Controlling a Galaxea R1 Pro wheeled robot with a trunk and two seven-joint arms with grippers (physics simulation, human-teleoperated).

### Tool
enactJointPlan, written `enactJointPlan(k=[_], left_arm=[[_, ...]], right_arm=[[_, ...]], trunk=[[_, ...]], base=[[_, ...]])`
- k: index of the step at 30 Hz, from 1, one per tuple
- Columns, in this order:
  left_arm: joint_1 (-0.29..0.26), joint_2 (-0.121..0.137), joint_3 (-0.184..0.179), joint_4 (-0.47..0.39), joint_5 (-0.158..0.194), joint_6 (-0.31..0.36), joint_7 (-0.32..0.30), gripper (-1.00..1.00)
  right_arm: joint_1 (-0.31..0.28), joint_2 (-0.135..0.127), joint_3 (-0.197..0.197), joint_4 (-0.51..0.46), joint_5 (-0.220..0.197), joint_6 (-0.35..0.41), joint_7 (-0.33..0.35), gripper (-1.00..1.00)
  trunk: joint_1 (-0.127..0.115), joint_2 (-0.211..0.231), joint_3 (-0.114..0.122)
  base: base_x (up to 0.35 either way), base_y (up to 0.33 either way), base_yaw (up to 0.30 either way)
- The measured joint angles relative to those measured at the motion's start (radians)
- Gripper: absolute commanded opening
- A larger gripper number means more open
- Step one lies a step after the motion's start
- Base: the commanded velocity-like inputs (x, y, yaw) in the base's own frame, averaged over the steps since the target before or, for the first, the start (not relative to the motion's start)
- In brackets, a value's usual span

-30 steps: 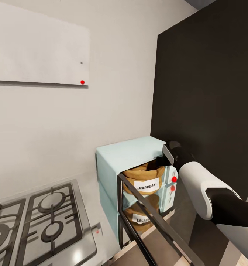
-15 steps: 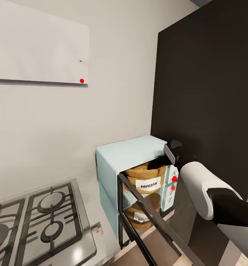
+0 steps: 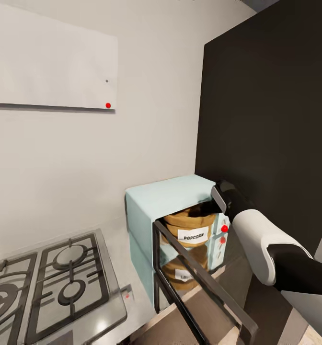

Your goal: In the kitchen, take the popcorn bag from the countertop, put it into the microwave, and heat it until the popcorn is cooked so the cooked popcorn ends up inside the bag.

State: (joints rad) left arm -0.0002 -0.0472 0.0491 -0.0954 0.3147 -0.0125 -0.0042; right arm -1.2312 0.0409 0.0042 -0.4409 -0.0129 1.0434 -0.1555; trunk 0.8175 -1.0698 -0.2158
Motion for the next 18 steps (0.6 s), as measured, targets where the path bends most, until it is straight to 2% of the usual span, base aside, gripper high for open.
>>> enactJointPlan(k=[12, 18], left_arm=[[0.000, 0.000, -0.002, 0.001, -0.001, 0.000, 0.000, 1.00], [0.000, -0.002, -0.001, 0.001, 0.000, 0.000, 0.000, 1.00]], right_arm=[[0.000, -0.005, -0.001, -0.024, 0.000, 0.000, 0.002, 1.00], [0.000, -0.006, 0.000, -0.028, 0.000, 0.000, 0.002, 1.00]], trunk=[[0.000, 0.000, 0.000], [0.000, 0.000, 0.000]], base=[[-0.014, 0.000, 0.000], [-0.299, 0.000, 0.000]])
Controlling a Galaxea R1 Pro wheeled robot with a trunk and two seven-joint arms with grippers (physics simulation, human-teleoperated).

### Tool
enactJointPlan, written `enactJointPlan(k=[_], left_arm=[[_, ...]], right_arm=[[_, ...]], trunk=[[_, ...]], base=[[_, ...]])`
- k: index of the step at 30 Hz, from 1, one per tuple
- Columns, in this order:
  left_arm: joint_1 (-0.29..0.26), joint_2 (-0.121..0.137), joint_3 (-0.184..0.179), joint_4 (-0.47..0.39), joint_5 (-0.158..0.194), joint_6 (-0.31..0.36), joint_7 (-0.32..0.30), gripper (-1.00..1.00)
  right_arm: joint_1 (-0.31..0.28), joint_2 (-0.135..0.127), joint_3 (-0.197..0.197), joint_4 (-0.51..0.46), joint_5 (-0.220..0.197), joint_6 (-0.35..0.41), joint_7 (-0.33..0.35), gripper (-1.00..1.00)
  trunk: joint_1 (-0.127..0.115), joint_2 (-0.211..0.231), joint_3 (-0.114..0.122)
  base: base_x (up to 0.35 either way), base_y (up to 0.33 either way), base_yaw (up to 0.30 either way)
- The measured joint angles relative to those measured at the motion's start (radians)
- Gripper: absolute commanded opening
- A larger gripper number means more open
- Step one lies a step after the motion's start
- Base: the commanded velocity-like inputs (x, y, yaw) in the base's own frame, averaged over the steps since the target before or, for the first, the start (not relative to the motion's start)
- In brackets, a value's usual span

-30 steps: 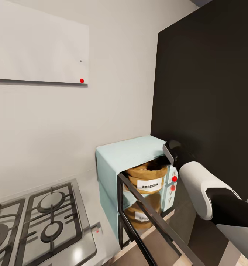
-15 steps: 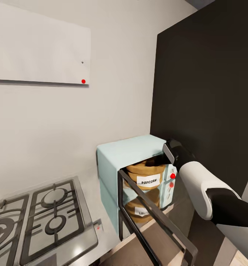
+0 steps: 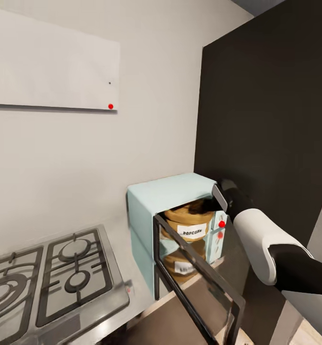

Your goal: In the kitchen, take the popcorn bag from the countertop, put it into the microwave, and heat it until the popcorn is cooked so the cooked popcorn ends up inside the bag.

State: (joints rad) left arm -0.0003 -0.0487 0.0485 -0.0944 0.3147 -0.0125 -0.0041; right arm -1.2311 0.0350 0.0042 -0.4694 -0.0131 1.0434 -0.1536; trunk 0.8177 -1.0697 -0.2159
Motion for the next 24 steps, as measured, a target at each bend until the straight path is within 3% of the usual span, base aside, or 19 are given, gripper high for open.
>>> enactJointPlan(k=[8, 11, 15, 18, 22, 24], left_arm=[[-0.001, 0.001, 0.001, 0.000, 0.000, 0.000, 0.000, 1.00], [0.000, 0.001, 0.001, 0.000, 0.000, 0.000, 0.000, 1.00], [0.000, 0.001, 0.001, 0.000, 0.000, 0.000, 0.000, 1.00], [0.000, 0.001, 0.001, -0.001, 0.000, 0.000, 0.000, 1.00], [0.000, 0.002, 0.001, -0.001, 0.000, 0.000, 0.000, 1.00], [0.000, 0.002, 0.001, -0.001, 0.000, 0.000, 0.000, 1.00]], right_arm=[[0.000, 0.000, -0.003, -0.043, 0.000, 0.000, 0.000, 1.00], [0.000, -0.002, -0.033, -0.161, -0.001, 0.001, 0.001, 1.00], [0.000, -0.002, -0.116, -0.328, 0.001, 0.001, 0.034, 1.00], [0.001, -0.006, -0.132, -0.374, 0.004, 0.000, 0.042, 1.00], [0.002, -0.105, -0.134, -0.378, 0.005, 0.000, 0.056, 1.00], [0.027, -0.177, -0.131, -0.378, 0.007, 0.000, 0.139, 1.00]], trunk=[[0.000, 0.000, 0.000], [-0.001, 0.000, 0.000], [-0.001, 0.000, 0.000], [-0.001, 0.000, 0.000], [-0.001, 0.000, 0.000], [-0.001, 0.000, 0.000]], base=[[-0.250, 0.000, 0.000], [-0.011, 0.000, 0.000], [-0.001, 0.000, 0.000], [0.000, 0.000, 0.000], [0.000, 0.000, 0.000], [0.000, 0.000, 0.000]])
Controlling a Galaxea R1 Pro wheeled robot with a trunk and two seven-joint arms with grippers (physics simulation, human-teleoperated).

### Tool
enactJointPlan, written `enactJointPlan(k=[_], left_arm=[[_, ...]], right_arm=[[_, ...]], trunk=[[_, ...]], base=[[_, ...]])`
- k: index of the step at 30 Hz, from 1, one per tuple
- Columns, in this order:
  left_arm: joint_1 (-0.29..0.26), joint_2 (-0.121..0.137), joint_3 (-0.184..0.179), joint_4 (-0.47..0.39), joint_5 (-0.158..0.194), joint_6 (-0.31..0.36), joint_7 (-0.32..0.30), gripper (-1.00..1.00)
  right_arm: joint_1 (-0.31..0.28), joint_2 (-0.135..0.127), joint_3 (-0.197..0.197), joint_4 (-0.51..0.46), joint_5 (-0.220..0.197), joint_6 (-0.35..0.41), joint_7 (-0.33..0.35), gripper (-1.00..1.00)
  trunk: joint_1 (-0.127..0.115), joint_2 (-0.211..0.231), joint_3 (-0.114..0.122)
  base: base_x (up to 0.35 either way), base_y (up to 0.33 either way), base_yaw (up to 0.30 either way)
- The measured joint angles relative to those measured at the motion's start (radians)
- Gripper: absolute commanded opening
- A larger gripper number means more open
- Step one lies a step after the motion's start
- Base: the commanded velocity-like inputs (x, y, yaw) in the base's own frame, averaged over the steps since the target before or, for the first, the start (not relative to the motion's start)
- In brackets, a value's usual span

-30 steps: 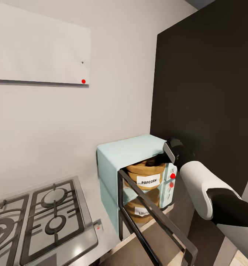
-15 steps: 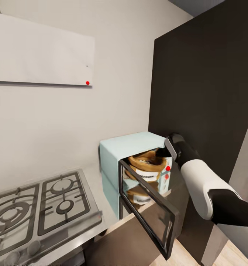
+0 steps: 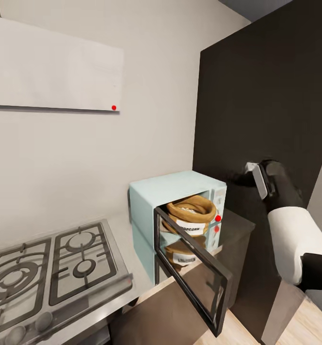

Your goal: In the kitchen, take the popcorn bag from the countertop, put it into the microwave, and heat it until the popcorn is cooked so the cooked popcorn ends up inside the bag.

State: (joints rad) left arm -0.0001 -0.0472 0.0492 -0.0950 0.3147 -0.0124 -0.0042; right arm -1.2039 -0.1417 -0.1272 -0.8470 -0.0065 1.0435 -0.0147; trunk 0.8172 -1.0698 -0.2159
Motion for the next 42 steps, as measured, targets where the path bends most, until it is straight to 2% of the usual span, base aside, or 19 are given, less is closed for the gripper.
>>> enactJointPlan(k=[1, 2, 4, 5, 8, 9, 11, 12, 15, 17, 21, 26, 29, 30, 32, 42], left_arm=[[0.000, 0.000, 0.000, 0.000, 0.000, 0.000, 0.000, 1.00], [0.000, 0.000, -0.001, 0.000, 0.000, 0.000, 0.000, 1.00], [0.000, 0.000, -0.001, 0.000, 0.000, 0.000, 0.000, 1.00], [0.000, 0.000, -0.001, -0.001, 0.000, 0.000, 0.000, 1.00], [0.000, 0.000, 0.000, -0.001, 0.000, 0.000, 0.000, 1.00], [0.000, 0.000, 0.000, -0.001, 0.000, 0.000, 0.000, 1.00], [0.000, 0.000, 0.000, -0.001, 0.000, 0.000, 0.000, 1.00], [0.000, 0.000, 0.000, -0.001, 0.000, 0.000, 0.000, 1.00], [0.000, 0.000, -0.001, -0.001, 0.000, 0.000, 0.000, 1.00], [0.000, 0.000, -0.001, -0.001, 0.000, 0.000, 0.000, 1.00], [0.000, 0.000, -0.001, -0.001, 0.000, 0.000, 0.000, 1.00], [0.000, 0.000, -0.002, -0.002, 0.000, 0.000, 0.000, 1.00], [0.000, 0.000, -0.001, -0.002, 0.000, 0.000, 0.001, 1.00], [0.000, 0.000, 0.000, -0.001, 0.000, 0.000, 0.001, 1.00], [0.000, 0.000, -0.001, -0.001, 0.000, 0.000, 0.000, 1.00], [0.000, 0.000, -0.001, -0.001, 0.001, 0.001, 0.001, 1.00]], right_arm=[[0.010, -0.032, 0.002, 0.000, -0.003, 0.000, 0.041, 1.00], [0.064, -0.110, 0.012, -0.009, 0.001, -0.001, 0.195, 1.00], [0.164, -0.172, 0.106, -0.023, 0.006, -0.001, 0.299, 1.00], [0.206, -0.204, 0.137, -0.025, 0.008, -0.017, 0.348, 1.00], [0.319, -0.276, 0.170, -0.017, 0.012, -0.193, 0.517, 1.00], [0.344, -0.292, 0.174, -0.014, 0.014, -0.238, 0.555, 1.00], [0.392, -0.305, 0.177, -0.014, 0.016, -0.344, 0.629, 1.00], [0.411, -0.305, 0.177, -0.013, 0.016, -0.400, 0.688, 1.00], [0.426, -0.290, 0.178, -0.011, 0.012, -0.490, 0.796, 1.00], [0.427, -0.283, 0.178, -0.011, 0.014, -0.499, 0.800, 1.00], [0.427, -0.215, 0.177, -0.010, 0.006, -0.525, 0.810, 1.00], [0.436, -0.196, 0.176, -0.009, 0.005, -0.610, 0.811, 1.00], [0.439, -0.149, 0.176, 0.037, 0.010, -0.636, 0.807, 1.00], [0.439, -0.119, 0.177, 0.066, 0.012, -0.663, 0.800, 1.00], [0.439, -0.093, 0.176, 0.088, 0.019, -0.706, 0.796, 1.00], [0.439, -0.083, 0.177, 0.093, 0.019, -0.726, 0.803, 1.00]], trunk=[[0.000, 0.000, 0.000], [0.000, 0.000, 0.000], [0.000, 0.000, 0.000], [0.000, 0.000, 0.000], [0.000, 0.000, 0.000], [0.000, 0.000, 0.000], [0.000, 0.000, 0.000], [0.000, 0.000, 0.000], [0.000, 0.000, 0.000], [0.000, 0.000, 0.000], [0.000, 0.000, 0.000], [0.000, 0.000, 0.000], [0.000, 0.000, 0.000], [0.000, 0.000, 0.000], [0.000, 0.000, 0.000], [0.000, 0.000, 0.000]], base=[[0.000, 0.000, 0.000], [0.000, 0.000, 0.000], [0.000, 0.000, 0.000], [0.000, 0.000, 0.000], [0.000, 0.000, 0.000], [0.000, 0.000, 0.000], [0.000, 0.000, 0.000], [0.000, 0.000, 0.000], [0.000, 0.000, 0.000], [0.000, 0.000, 0.000], [0.000, 0.000, 0.000], [0.000, 0.000, 0.000], [0.000, 0.000, 0.000], [0.000, 0.000, 0.000], [0.000, 0.000, 0.000], [0.013, 0.000, 0.000]])
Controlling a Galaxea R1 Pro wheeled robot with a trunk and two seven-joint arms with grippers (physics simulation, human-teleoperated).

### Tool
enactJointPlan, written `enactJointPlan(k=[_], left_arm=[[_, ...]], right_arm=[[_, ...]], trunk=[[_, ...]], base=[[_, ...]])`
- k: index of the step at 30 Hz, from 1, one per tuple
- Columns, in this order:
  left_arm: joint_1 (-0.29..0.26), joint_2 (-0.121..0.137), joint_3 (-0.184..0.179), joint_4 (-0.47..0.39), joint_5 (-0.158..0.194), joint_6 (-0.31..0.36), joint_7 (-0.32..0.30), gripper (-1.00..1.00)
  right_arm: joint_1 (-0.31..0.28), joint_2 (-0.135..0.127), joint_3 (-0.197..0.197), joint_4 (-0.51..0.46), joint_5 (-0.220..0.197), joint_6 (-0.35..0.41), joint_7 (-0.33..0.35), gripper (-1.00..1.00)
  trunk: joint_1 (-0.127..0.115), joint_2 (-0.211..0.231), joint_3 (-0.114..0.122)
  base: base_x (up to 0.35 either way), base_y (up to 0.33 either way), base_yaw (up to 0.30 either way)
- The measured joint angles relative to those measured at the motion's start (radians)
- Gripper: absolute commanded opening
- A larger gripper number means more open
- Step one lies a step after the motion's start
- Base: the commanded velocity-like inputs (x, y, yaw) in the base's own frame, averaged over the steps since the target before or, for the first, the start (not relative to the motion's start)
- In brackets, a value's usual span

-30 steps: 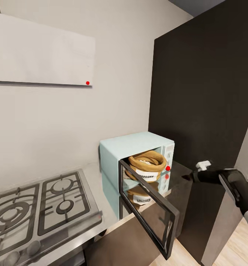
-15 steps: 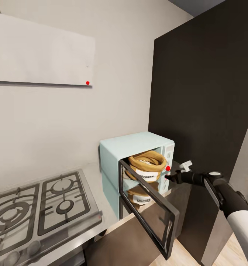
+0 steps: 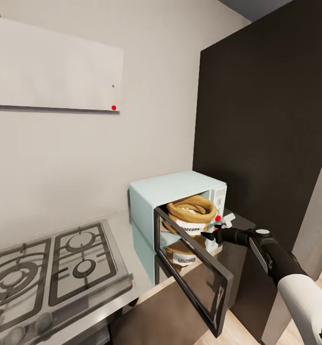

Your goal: In the kitchen, take the popcorn bag from the countertop, put it into the microwave, and heat it until the popcorn is cooked so the cooked popcorn ends up inside the bag.

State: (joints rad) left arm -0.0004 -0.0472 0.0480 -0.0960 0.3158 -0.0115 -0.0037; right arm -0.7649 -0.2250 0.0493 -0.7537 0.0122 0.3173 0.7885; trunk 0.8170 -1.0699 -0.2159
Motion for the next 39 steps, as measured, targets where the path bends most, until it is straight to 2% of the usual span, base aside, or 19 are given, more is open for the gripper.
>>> enactJointPlan(k=[17, 24, 30, 36, 39], left_arm=[[0.000, 0.000, -0.001, 0.001, 0.001, 0.000, 0.001, 1.00], [0.000, 0.000, -0.002, 0.002, 0.002, 0.000, 0.001, 1.00], [0.000, 0.000, -0.002, 0.001, 0.002, 0.000, 0.001, 1.00], [0.000, 0.000, 0.000, 0.000, 0.000, -0.001, 0.001, 1.00], [0.000, 0.000, 0.000, 0.000, 0.000, -0.001, 0.000, 1.00]], right_arm=[[0.000, 0.006, 0.005, 0.002, -0.005, -0.015, 0.009, 1.00], [0.000, 0.098, 0.008, 0.003, -0.006, -0.018, 0.008, 1.00], [0.000, 0.122, 0.009, 0.012, -0.005, -0.018, 0.006, 1.00], [0.021, 0.177, 0.009, 0.022, -0.004, -0.017, 0.006, 1.00], [0.023, 0.181, 0.009, 0.022, -0.004, -0.017, 0.007, 1.00]], trunk=[[0.000, 0.000, 0.000], [0.000, 0.000, 0.000], [0.000, 0.000, 0.000], [0.000, 0.000, 0.000], [0.000, 0.000, 0.000]], base=[[0.168, 0.000, 0.000], [0.211, 0.000, 0.000], [0.209, 0.000, 0.000], [0.083, 0.000, 0.000], [0.002, 0.000, 0.000]])
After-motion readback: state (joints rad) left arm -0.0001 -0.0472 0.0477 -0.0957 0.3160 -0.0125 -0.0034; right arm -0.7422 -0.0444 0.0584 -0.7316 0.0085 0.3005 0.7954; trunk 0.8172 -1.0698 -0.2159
